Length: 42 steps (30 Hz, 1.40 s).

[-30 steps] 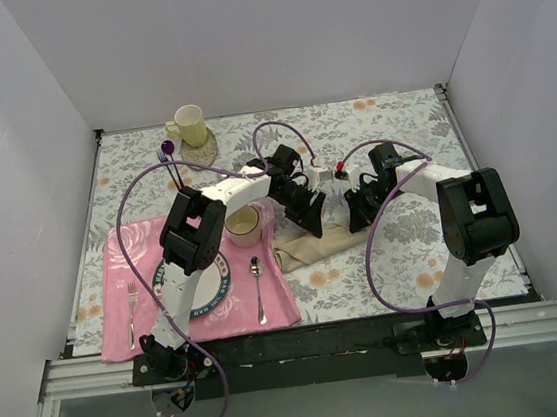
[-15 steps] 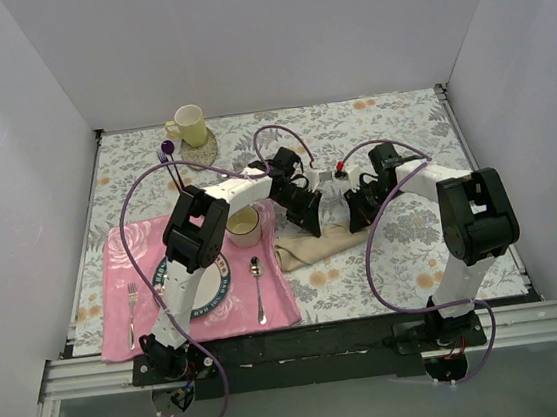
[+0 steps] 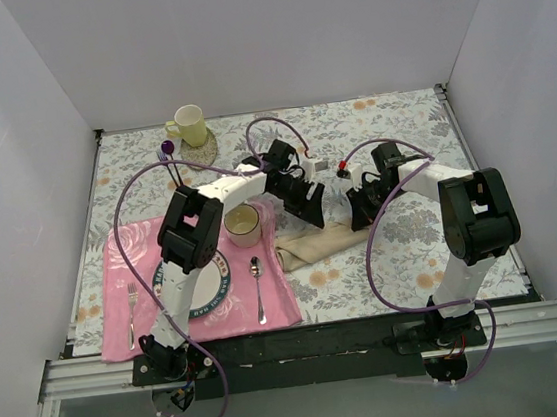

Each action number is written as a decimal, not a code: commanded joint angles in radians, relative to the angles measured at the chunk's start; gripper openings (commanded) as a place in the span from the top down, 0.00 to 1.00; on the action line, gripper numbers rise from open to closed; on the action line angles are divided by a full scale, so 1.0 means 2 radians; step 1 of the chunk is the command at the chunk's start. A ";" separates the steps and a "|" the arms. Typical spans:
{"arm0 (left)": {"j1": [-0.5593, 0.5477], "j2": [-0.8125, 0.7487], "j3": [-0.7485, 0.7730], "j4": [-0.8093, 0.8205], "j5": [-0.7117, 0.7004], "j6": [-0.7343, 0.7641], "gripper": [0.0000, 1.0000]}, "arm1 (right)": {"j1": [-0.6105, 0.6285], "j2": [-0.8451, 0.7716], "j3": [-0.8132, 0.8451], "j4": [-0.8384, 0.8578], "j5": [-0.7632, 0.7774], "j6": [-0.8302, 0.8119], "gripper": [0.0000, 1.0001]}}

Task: Fold the napkin into a case and place the utensils inside
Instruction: Stuff the top corner of the smaller-rectangle-folded napkin into the folded napkin, then turn over the smaller rectangle-folded napkin at the center of the board.

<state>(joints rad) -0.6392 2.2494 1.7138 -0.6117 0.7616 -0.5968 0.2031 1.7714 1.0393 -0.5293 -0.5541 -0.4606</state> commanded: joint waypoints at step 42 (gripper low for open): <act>-0.003 0.035 0.022 -0.022 0.096 0.018 0.57 | -0.011 0.016 -0.009 0.025 0.095 -0.025 0.91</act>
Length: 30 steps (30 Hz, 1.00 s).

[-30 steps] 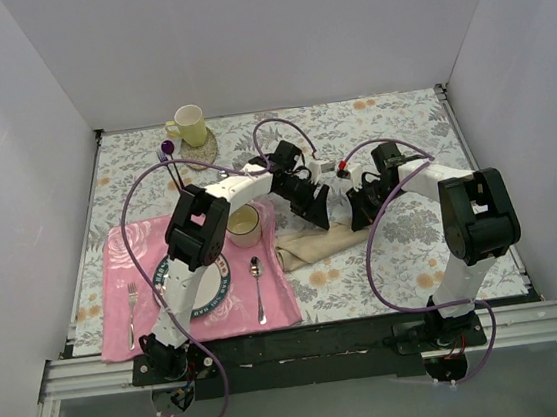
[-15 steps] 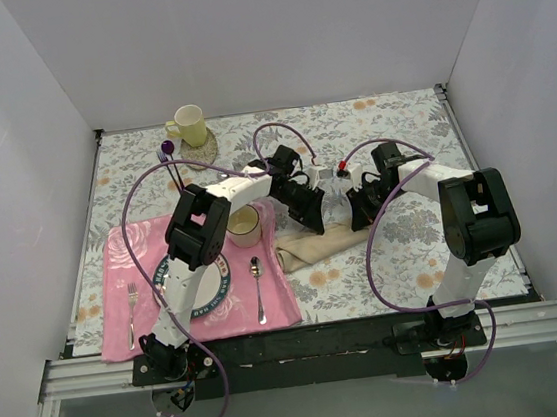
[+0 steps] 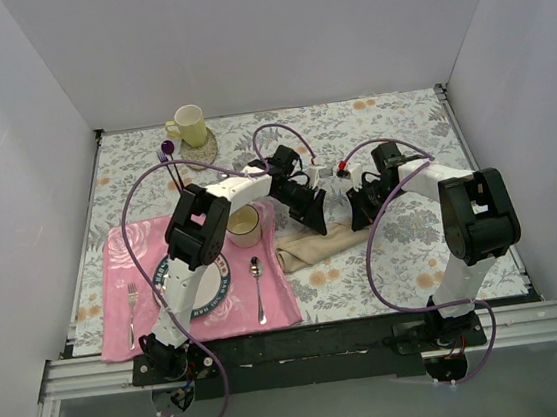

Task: Fold the napkin into a case and place the utensils inside
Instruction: Turn over the smaller rectangle-folded napkin at the center of the board.

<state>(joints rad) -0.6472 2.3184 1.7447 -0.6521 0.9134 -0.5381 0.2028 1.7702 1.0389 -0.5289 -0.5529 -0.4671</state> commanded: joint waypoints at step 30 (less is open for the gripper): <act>0.024 0.023 -0.024 0.039 0.116 -0.081 0.51 | -0.011 0.021 -0.007 0.025 0.095 -0.020 0.92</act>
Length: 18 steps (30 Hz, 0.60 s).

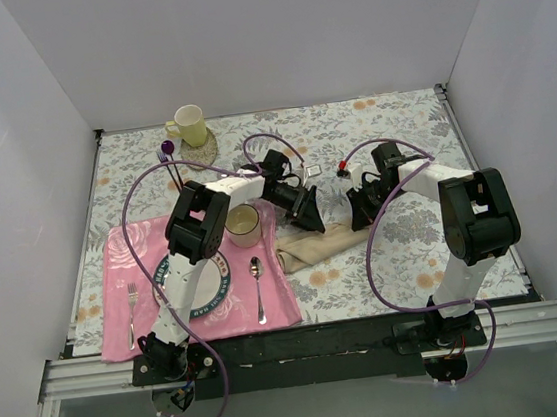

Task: Fold the napkin into a case and place the utensils inside
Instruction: Turn over the smaller rectangle-folded napkin at the center of the board.

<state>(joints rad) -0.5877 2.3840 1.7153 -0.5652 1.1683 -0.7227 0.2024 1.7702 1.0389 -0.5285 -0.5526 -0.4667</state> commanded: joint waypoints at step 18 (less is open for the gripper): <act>-0.013 -0.026 -0.024 0.017 -0.056 0.019 0.54 | -0.011 0.018 -0.004 0.020 0.091 -0.020 0.92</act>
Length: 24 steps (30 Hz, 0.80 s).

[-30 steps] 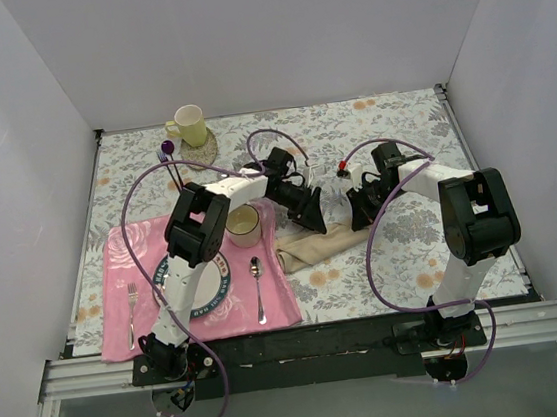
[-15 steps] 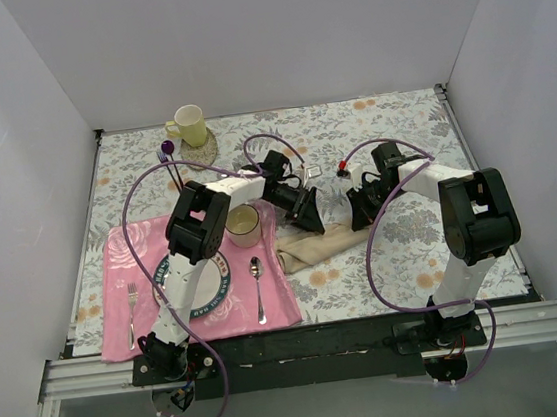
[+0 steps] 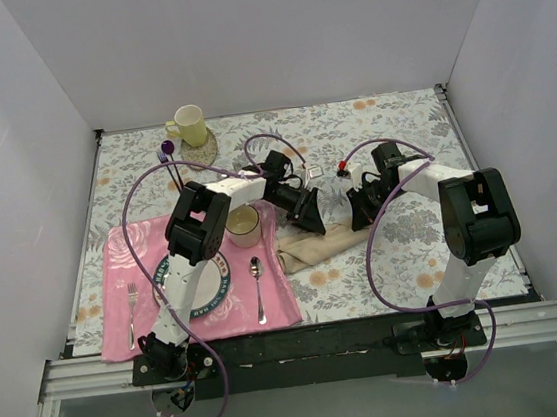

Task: Fold the napkin into a case and place the utensils inside
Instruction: Turn over the smaller rectangle-folded napkin at the center of the board.

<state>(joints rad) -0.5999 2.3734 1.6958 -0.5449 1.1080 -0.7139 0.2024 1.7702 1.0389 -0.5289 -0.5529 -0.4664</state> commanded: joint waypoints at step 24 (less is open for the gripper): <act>-0.033 -0.071 -0.040 0.045 -0.176 0.031 1.00 | -0.024 0.009 0.033 -0.012 0.051 -0.006 0.77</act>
<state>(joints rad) -0.6563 2.2887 1.6142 -0.4706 0.8967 -0.6861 0.1978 1.7710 1.0527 -0.5415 -0.5430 -0.4660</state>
